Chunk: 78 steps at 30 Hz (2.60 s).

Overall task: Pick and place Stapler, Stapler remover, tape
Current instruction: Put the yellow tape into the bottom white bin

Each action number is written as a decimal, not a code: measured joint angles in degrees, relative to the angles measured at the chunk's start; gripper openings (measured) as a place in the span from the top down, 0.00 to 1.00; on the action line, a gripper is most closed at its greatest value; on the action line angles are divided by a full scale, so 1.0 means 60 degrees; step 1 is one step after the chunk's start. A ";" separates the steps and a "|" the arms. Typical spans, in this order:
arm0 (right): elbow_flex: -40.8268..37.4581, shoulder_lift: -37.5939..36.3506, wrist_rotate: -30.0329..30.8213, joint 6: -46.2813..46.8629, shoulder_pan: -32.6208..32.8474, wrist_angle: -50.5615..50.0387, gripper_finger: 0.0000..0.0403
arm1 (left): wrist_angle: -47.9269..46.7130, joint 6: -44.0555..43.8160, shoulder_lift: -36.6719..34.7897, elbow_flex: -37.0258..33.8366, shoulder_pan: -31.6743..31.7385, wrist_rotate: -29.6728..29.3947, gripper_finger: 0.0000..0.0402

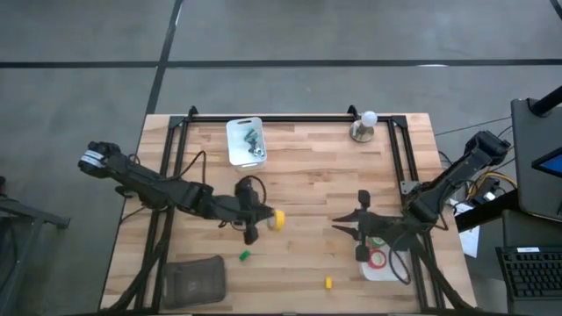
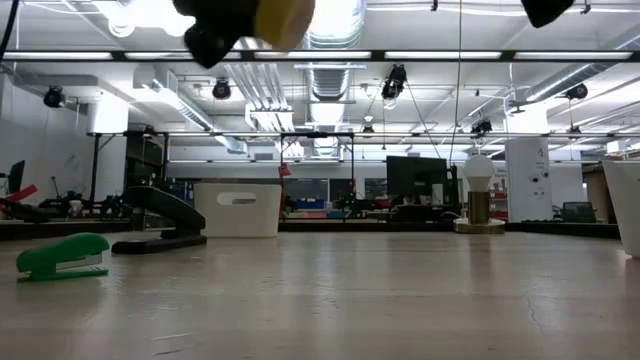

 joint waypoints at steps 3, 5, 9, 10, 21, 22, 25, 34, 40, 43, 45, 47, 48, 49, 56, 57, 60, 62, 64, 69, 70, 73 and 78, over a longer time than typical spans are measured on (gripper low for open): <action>0.0000 0.0412 -0.0011 -0.0482 -0.0209 0.0915 0.85 | 0.1729 0.0929 0.0251 -0.0025 0.0000 -0.0372 0.90; -0.0002 0.0639 -0.0135 -0.0707 -0.0389 0.1489 0.85 | 0.2602 0.1319 0.0476 -0.0025 0.0003 -0.0588 0.88; 0.0093 0.0990 -0.0802 -0.0861 -0.0780 0.1921 0.78 | 0.3959 0.2105 0.1059 -0.0025 0.0025 -0.0737 0.88; 0.0109 0.1030 -0.0854 -0.0884 -0.0864 0.2058 0.75 | 0.4202 0.2225 0.1212 -0.0025 0.0033 -0.0819 0.88; 0.0124 0.1271 -0.1819 -0.1860 -0.1025 0.3582 0.45 | 0.6355 0.2574 0.2255 -0.0018 0.0055 -0.1291 0.87; 0.0124 0.1318 -0.1843 -0.1876 -0.1028 0.3679 0.44 | 0.6562 0.2624 0.2309 -0.0011 0.0055 -0.1287 0.87; 0.0124 0.1522 -0.1826 -0.2056 -0.1089 0.3959 0.42 | 0.7045 0.2681 0.2452 -0.0011 0.0055 -0.1193 0.88; 0.0124 0.2081 -0.1789 -0.2566 -0.1344 0.5111 0.42 | 0.7711 0.2592 0.2918 -0.0011 0.0051 -0.0977 0.88; 0.0124 0.2152 -0.1789 -0.2767 -0.1404 0.5298 0.46 | 0.7721 0.2582 0.2978 -0.0011 0.0051 -0.0970 0.88; 0.0126 0.2133 -0.1787 -0.2826 -0.1405 0.5353 0.50 | 0.7788 0.2594 0.2978 -0.0008 0.0051 -0.0973 0.88; 0.0124 0.2133 -0.1797 -0.2904 -0.1409 0.5380 0.53 | 0.7800 0.2581 0.2978 -0.0010 0.0051 -0.0974 0.87; 0.0127 0.2133 -0.1800 -0.2981 -0.1416 0.5380 0.57 | 0.7792 0.2517 0.2978 -0.0011 0.0051 -0.0970 0.86; 0.0124 0.2133 -0.1803 -0.2995 -0.1442 0.5384 0.59 | 0.7794 0.2508 0.2978 -0.0009 0.0051 -0.0970 0.86; 0.0124 0.2143 -0.1803 -0.3018 -0.1447 0.5386 0.61 | 0.7795 0.2504 0.2978 -0.0009 0.0051 -0.0971 0.86; 0.0127 0.2247 -0.1869 -0.3035 -0.1615 0.5376 0.78 | 0.7784 0.2442 0.2978 -0.0009 0.0055 -0.0999 0.85; 0.0127 0.2254 -0.1873 -0.3035 -0.1619 0.5365 0.80 | 0.7783 0.2453 0.2978 -0.0011 0.0058 -0.0999 0.85; 0.0127 0.2247 -0.1912 -0.3071 -0.1615 0.5342 0.87 | 0.7799 0.2465 0.2978 -0.0007 0.0055 -0.0985 0.84; 0.0131 0.2175 -0.1878 -0.3094 -0.1615 0.5164 0.90 | 0.7757 0.2458 0.2978 -0.0011 0.0058 -0.0996 0.83; 0.0131 0.2050 -0.1851 -0.3021 -0.1615 0.4985 0.91 | 0.7785 0.2521 0.2978 -0.0011 0.0051 -0.0985 0.80; 0.0131 0.1502 -0.1808 -0.2200 -0.1571 0.3641 0.90 | 0.7758 0.2633 0.2978 -0.0011 0.0051 -0.0957 0.72; 0.0131 0.1315 -0.1811 -0.1882 -0.1525 0.3181 0.89 | 0.7752 0.2637 0.2978 -0.0011 0.0050 -0.0956 0.71; 0.0131 0.0655 -0.2347 -0.0518 -0.1319 0.1358 0.89 | 0.7564 0.2622 0.2978 -0.0011 0.0044 -0.0963 0.67; 0.0132 -0.0299 -0.4708 0.2818 -0.1061 -0.1508 0.89 | 0.7325 0.2487 0.2978 -0.0025 0.0044 -0.0966 0.66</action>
